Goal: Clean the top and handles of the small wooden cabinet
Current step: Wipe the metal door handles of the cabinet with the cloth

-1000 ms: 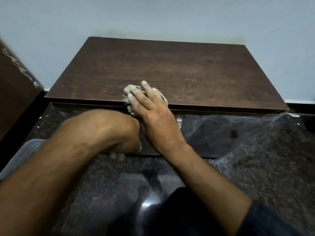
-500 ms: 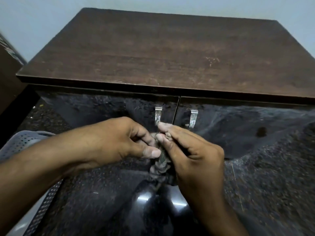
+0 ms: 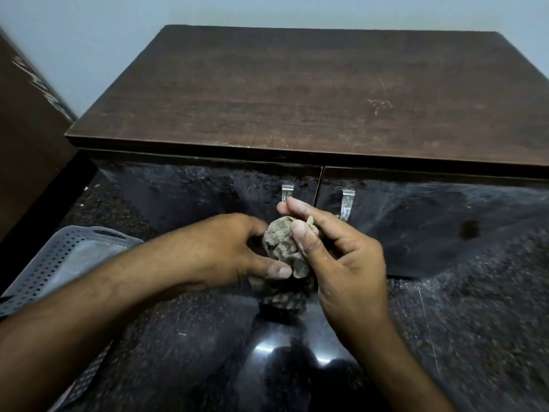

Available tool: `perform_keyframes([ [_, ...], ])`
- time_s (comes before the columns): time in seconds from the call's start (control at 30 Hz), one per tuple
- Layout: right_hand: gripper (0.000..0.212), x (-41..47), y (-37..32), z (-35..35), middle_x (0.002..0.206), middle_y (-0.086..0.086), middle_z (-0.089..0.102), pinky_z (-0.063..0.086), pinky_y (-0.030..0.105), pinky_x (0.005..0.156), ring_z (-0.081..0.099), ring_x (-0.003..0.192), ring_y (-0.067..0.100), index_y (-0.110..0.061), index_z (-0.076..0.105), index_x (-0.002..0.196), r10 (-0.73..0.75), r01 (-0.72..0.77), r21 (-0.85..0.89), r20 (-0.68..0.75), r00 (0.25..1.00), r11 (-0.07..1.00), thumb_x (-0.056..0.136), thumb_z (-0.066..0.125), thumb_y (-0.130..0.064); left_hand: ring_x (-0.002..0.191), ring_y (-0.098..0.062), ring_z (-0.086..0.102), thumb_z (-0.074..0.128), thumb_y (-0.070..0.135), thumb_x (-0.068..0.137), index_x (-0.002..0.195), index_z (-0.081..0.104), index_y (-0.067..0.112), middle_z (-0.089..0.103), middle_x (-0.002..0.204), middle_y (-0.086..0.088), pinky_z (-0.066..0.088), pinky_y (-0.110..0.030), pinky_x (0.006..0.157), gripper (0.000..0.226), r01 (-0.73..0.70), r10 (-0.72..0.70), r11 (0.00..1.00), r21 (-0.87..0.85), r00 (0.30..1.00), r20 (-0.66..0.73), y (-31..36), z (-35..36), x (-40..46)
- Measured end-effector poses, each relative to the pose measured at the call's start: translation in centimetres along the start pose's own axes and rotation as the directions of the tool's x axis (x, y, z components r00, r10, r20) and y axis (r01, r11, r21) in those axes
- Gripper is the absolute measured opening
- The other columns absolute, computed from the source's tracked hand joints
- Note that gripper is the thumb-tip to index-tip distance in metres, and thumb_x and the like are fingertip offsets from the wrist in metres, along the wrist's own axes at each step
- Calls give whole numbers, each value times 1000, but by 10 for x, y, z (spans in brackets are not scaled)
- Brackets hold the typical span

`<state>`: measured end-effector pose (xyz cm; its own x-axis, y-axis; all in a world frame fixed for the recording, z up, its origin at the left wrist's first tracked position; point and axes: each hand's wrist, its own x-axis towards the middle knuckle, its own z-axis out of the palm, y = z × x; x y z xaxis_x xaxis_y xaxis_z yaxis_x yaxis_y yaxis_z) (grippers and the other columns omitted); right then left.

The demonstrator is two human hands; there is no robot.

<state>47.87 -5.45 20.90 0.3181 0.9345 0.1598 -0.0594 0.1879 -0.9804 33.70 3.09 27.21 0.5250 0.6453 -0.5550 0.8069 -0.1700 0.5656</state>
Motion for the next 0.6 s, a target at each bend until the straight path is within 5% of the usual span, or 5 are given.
perform_keyframes([
  [0.1, 28, 2, 3, -8, 115, -2, 73, 56, 33, 97, 67, 113, 14, -13, 73, 116, -57, 57, -113, 8, 998, 992, 88, 69, -19, 82, -7, 69, 81, 54, 66, 83, 76, 27, 75, 84, 9, 55, -33, 86, 33, 51, -51, 995, 80, 999, 6, 6, -9, 2],
  [0.2, 34, 7, 6, -22, 111, 4, 74, 59, 28, 90, 71, 105, 16, -18, 73, 116, 136, -130, -76, 84, 987, 989, 83, 76, -9, 65, -9, 59, 83, 59, 58, 70, 72, 19, 69, 65, 6, 47, -30, 65, 44, 98, -93, 988, 121, 995, -46, 12, -20, 7],
  [0.3, 36, 7, 10, -33, 106, 11, 77, 61, 34, 87, 72, 103, 29, -14, 72, 115, 449, -470, -4, 298, 842, 883, 82, 76, -2, 58, -8, 54, 84, 51, 62, 60, 68, 21, 62, 55, 9, 41, -23, 60, 35, 83, -89, 989, 121, 995, 44, 13, -25, 11],
  [0.4, 16, 6, 15, -41, 98, 15, 76, 58, 40, 84, 73, 89, 30, -5, 75, 96, 542, -537, -134, 394, 743, 833, 81, 79, -7, 54, -13, 56, 85, 34, 71, 61, 69, 16, 66, 56, 1, 42, -21, 57, 26, 75, -80, 992, 97, 996, 49, 14, -20, 16],
  [0.6, 29, 14, 8, -32, 75, 13, 61, 47, 37, 68, 58, 71, 24, -3, 63, 76, 375, -391, -27, 346, 860, 920, 81, 81, -25, 62, -1, 62, 80, 45, 74, 65, 71, 30, 67, 59, 14, 45, -22, 62, 20, 83, -8, 973, 214, 944, -331, 20, -21, 19],
])
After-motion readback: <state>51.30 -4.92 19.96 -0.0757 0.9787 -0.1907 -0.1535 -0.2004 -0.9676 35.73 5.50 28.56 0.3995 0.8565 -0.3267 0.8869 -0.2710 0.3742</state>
